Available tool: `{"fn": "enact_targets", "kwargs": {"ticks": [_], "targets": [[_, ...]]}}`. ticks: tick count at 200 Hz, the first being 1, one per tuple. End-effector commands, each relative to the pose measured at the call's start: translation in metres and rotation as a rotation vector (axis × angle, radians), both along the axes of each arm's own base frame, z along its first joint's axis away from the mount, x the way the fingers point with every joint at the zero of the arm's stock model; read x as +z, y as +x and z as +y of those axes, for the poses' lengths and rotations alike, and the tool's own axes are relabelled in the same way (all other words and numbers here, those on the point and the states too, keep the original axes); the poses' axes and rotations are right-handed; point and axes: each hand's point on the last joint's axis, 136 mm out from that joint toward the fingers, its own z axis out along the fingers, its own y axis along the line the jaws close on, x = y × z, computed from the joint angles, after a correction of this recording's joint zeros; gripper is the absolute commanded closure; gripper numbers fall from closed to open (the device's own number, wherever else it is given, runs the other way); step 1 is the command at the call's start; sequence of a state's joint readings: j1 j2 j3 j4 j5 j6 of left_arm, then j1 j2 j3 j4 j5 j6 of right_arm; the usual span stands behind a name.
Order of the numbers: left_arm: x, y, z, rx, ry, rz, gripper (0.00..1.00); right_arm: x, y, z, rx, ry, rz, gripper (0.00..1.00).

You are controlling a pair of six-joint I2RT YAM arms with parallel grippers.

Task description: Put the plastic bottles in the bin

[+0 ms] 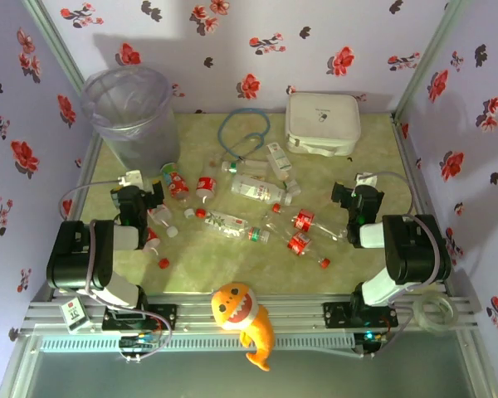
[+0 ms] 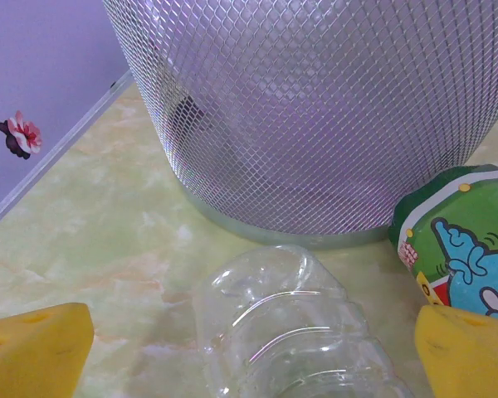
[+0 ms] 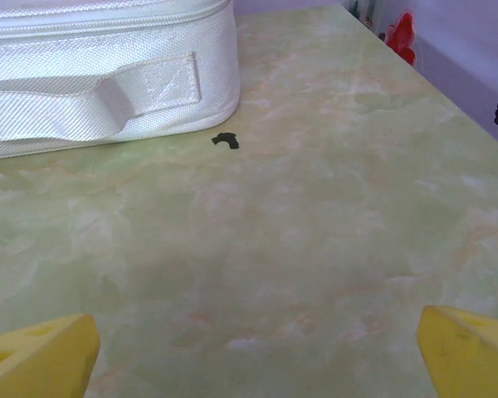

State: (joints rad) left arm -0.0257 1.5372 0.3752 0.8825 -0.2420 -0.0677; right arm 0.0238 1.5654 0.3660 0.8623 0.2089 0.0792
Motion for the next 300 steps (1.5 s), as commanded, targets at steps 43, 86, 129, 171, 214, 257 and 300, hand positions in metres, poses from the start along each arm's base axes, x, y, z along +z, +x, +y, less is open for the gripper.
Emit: {"fn": "enact_targets", "kwargs": {"ticks": [43, 86, 129, 171, 214, 257, 300], "targets": [[0.007, 0.004, 0.002, -0.005, 0.017, -0.027, 0.00, 0.015, 0.009, -0.001, -0.005, 0.017, -0.056, 0.01], [0.007, 0.004, 0.001, -0.005, 0.016, -0.027, 0.00, 0.015, 0.009, -0.001, -0.004, 0.019, -0.051, 0.01], [0.006, 0.004, 0.002, -0.004, 0.017, -0.025, 0.00, 0.015, 0.010, -0.001, -0.005, 0.019, -0.051, 0.01], [0.007, 0.004, 0.002, -0.005, 0.016, -0.026, 0.00, 0.014, 0.010, 0.000, -0.002, 0.022, -0.049, 0.01], [0.007, 0.005, 0.002, -0.007, 0.012, -0.025, 0.00, 0.027, 0.014, -0.003, -0.008, 0.028, -0.040, 0.00], [0.068, -0.010, 0.007, 0.058, 0.025, -0.016, 0.00, 0.115, 0.022, -0.005, -0.006, -0.001, 0.097, 0.01], [0.124, -0.060, 0.003, 0.171, -0.167, 0.129, 0.00, 0.127, -0.004, 0.029, 0.033, 0.021, 0.298, 0.01]]}}
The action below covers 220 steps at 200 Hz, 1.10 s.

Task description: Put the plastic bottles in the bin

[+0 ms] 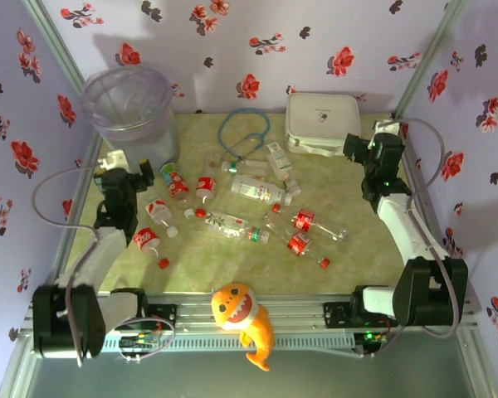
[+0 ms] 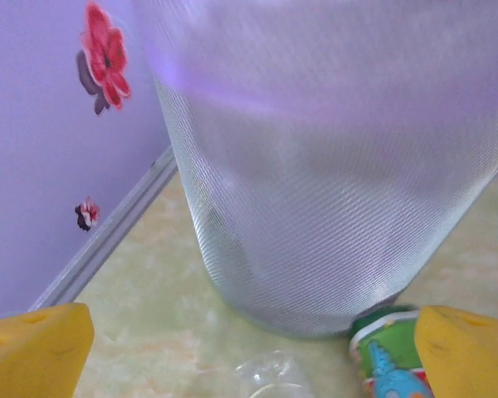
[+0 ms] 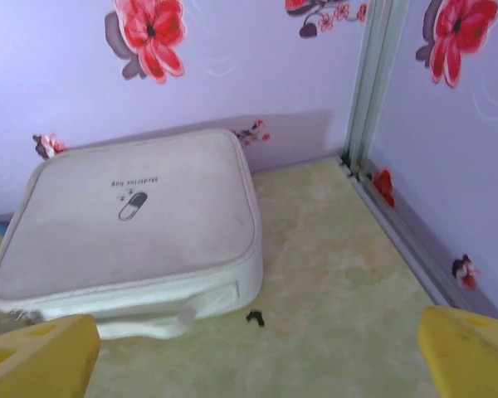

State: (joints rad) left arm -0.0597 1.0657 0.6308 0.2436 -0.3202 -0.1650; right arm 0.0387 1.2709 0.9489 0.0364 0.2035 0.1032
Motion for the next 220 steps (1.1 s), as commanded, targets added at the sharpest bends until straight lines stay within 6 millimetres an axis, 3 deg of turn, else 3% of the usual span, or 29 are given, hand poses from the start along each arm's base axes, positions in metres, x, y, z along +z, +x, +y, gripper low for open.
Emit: {"fn": "enact_targets", "kwargs": {"ticks": [1, 20, 51, 92, 124, 163, 196, 220], "targets": [[-0.016, -0.042, 0.002, 0.087, -0.116, 0.244, 0.00, -0.059, -0.041, 0.023, 0.031, -0.008, 0.361, 0.01], [-0.014, -0.062, -0.017, 0.045, -0.152, 0.355, 0.01, -0.061, -0.055, 0.054, 0.110, 0.005, 0.439, 0.01], [-0.019, -0.077, -0.052, -0.048, -0.281, 0.422, 0.02, -0.074, -0.061, 0.125, 0.307, 0.092, 0.554, 0.07], [-0.011, -0.074, -0.095, -0.174, -0.453, 0.409, 0.02, -0.113, -0.044, 0.187, 0.445, 0.135, 0.626, 0.16], [-0.002, -0.073, -0.111, -0.239, -0.502, 0.420, 0.03, -0.144, -0.025, 0.198, 0.465, 0.138, 0.679, 0.22], [0.001, -0.074, -0.117, -0.260, -0.525, 0.411, 0.03, -0.162, -0.002, 0.193, 0.447, 0.159, 0.697, 0.35], [-0.003, -0.071, -0.119, -0.264, -0.535, 0.408, 0.03, -0.174, 0.003, 0.207, 0.500, 0.188, 0.724, 0.35], [-0.005, -0.068, -0.122, -0.271, -0.546, 0.410, 0.03, -0.186, 0.006, 0.206, 0.492, 0.184, 0.740, 0.34]]}}
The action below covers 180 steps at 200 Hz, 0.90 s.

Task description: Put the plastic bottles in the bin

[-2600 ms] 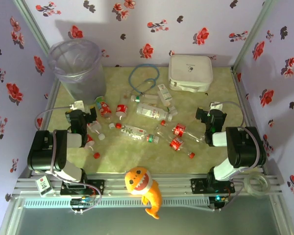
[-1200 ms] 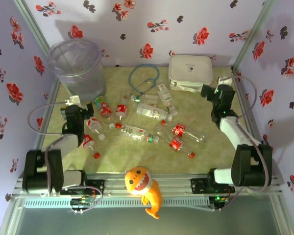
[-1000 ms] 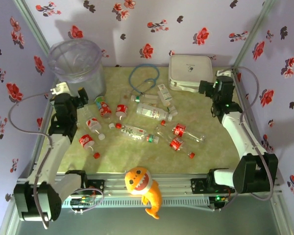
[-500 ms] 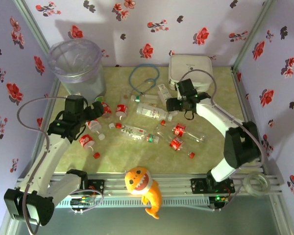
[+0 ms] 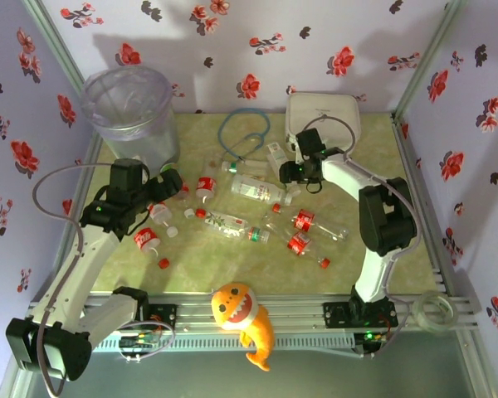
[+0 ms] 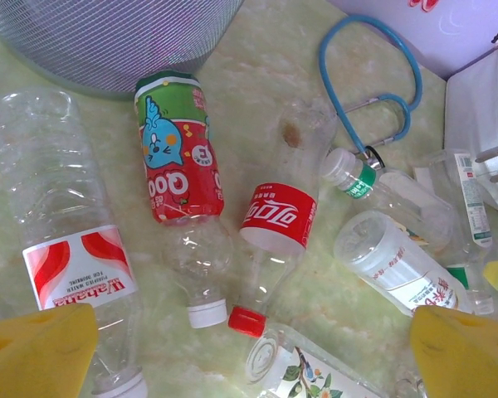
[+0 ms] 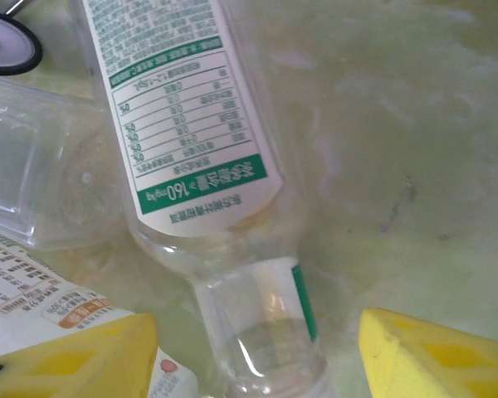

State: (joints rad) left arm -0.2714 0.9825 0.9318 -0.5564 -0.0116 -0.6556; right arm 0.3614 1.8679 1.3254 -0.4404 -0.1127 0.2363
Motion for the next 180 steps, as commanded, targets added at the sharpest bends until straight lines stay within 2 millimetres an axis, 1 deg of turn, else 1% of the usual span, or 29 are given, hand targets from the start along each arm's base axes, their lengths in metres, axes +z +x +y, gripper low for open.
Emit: {"fn": "enact_targets", "kwargs": {"ticks": [1, 20, 33, 60, 87, 99, 136, 163, 180], "targets": [[0.003, 0.003, -0.008, -0.016, -0.039, -0.005, 0.03, -0.006, 0.007, 0.008, 0.025, 0.019, 0.003, 0.34], [0.003, 0.004, -0.009, -0.020, -0.040, -0.008, 0.03, -0.017, 0.007, 0.005, 0.018, 0.009, 0.023, 0.35], [0.004, 0.005, -0.010, -0.024, -0.039, -0.010, 0.00, -0.023, 0.007, 0.006, 0.019, 0.006, 0.032, 0.35], [0.007, 0.005, -0.012, -0.034, -0.045, -0.012, 0.00, -0.038, 0.007, 0.006, 0.014, 0.000, 0.055, 0.35], [0.009, 0.004, -0.012, -0.033, -0.052, -0.017, 0.00, -0.045, 0.009, 0.007, 0.021, -0.002, 0.061, 0.36], [0.009, 0.004, -0.013, -0.032, -0.059, -0.015, 0.00, -0.043, 0.011, 0.007, 0.025, -0.005, 0.057, 0.41], [0.016, 0.008, -0.024, -0.049, -0.133, -0.030, 0.00, -0.028, 0.013, 0.004, 0.035, -0.017, 0.022, 0.49], [0.027, 0.013, -0.037, -0.081, -0.214, -0.069, 0.00, -0.003, 0.011, 0.000, 0.045, -0.030, -0.019, 0.50], [0.035, 0.018, -0.050, -0.117, -0.283, -0.095, 0.00, 0.016, 0.006, -0.003, 0.047, -0.033, -0.043, 0.54]]}}
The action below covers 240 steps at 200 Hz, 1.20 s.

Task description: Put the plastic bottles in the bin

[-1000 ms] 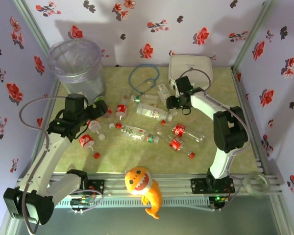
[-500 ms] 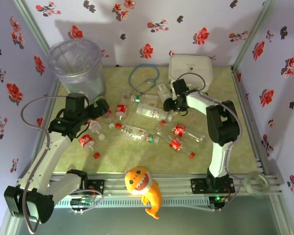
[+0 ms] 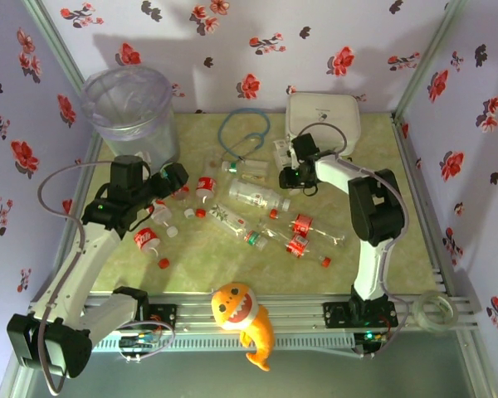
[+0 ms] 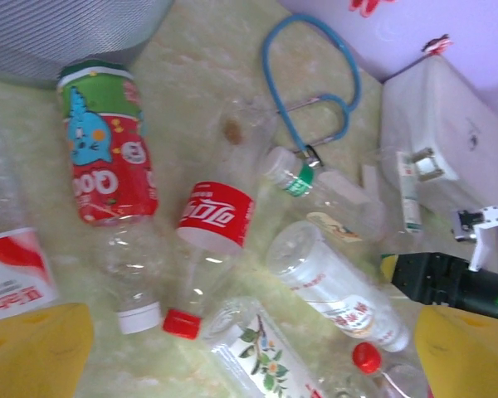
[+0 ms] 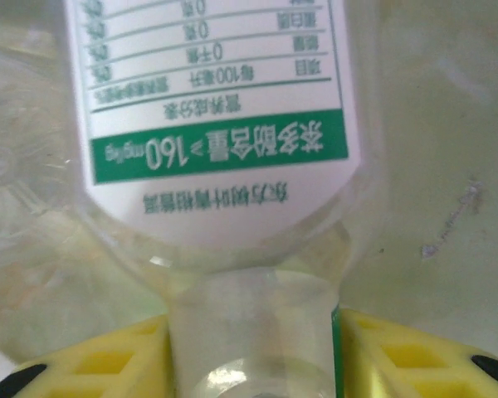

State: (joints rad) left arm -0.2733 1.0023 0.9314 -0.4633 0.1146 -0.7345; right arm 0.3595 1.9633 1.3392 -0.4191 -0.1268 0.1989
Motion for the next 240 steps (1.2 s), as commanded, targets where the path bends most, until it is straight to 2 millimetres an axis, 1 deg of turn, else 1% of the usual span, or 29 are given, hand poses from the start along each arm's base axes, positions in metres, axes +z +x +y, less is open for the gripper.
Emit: {"fn": "enact_targets", "kwargs": {"ticks": [1, 13, 25, 34, 55, 67, 91, 115, 141, 151, 159, 199, 217, 240], "targets": [[0.023, 0.010, -0.026, -0.063, -0.136, -0.071, 0.00, 0.051, 0.003, -0.006, 0.011, -0.008, -0.094, 0.54], [0.031, 0.014, -0.040, -0.104, -0.186, -0.100, 0.00, 0.067, -0.001, -0.006, 0.013, 0.005, -0.117, 0.54], [0.039, 0.019, -0.059, -0.154, -0.230, -0.129, 0.00, 0.081, -0.008, -0.004, 0.020, 0.027, -0.131, 0.57], [0.044, 0.023, -0.076, -0.199, -0.253, -0.146, 0.00, 0.091, -0.012, 0.001, 0.029, 0.056, -0.151, 0.60], [0.051, 0.032, -0.110, -0.281, -0.299, -0.163, 0.00, 0.111, -0.025, 0.009, 0.051, 0.114, -0.162, 0.60], [0.056, 0.036, -0.128, -0.313, -0.332, -0.175, 0.00, 0.121, -0.034, 0.017, 0.076, 0.165, -0.176, 0.60], [0.055, 0.042, -0.165, -0.378, -0.418, -0.158, 0.00, 0.139, -0.048, 0.040, 0.118, 0.320, -0.201, 0.60], [0.042, 0.051, -0.191, -0.396, -0.472, -0.115, 0.00, 0.152, -0.059, 0.064, 0.180, 0.443, -0.233, 0.61], [0.032, 0.060, -0.207, -0.405, -0.514, -0.087, 0.00, 0.159, -0.068, 0.083, 0.234, 0.483, -0.248, 0.61], [0.027, 0.062, -0.212, -0.409, -0.500, -0.071, 0.00, 0.161, -0.072, 0.090, 0.258, 0.496, -0.251, 0.61], [0.018, 0.064, -0.215, -0.411, -0.480, -0.045, 0.00, 0.162, -0.074, 0.094, 0.274, 0.503, -0.256, 0.61], [0.003, 0.066, -0.229, -0.431, -0.449, 0.002, 0.00, 0.169, -0.082, 0.112, 0.327, 0.535, -0.276, 0.61], [-0.003, 0.066, -0.232, -0.431, -0.444, 0.022, 0.08, 0.169, -0.083, 0.116, 0.341, 0.534, -0.284, 0.61], [-0.004, 0.067, -0.233, -0.428, -0.449, 0.024, 0.19, 0.169, -0.086, 0.119, 0.358, 0.534, -0.286, 0.61]]}}
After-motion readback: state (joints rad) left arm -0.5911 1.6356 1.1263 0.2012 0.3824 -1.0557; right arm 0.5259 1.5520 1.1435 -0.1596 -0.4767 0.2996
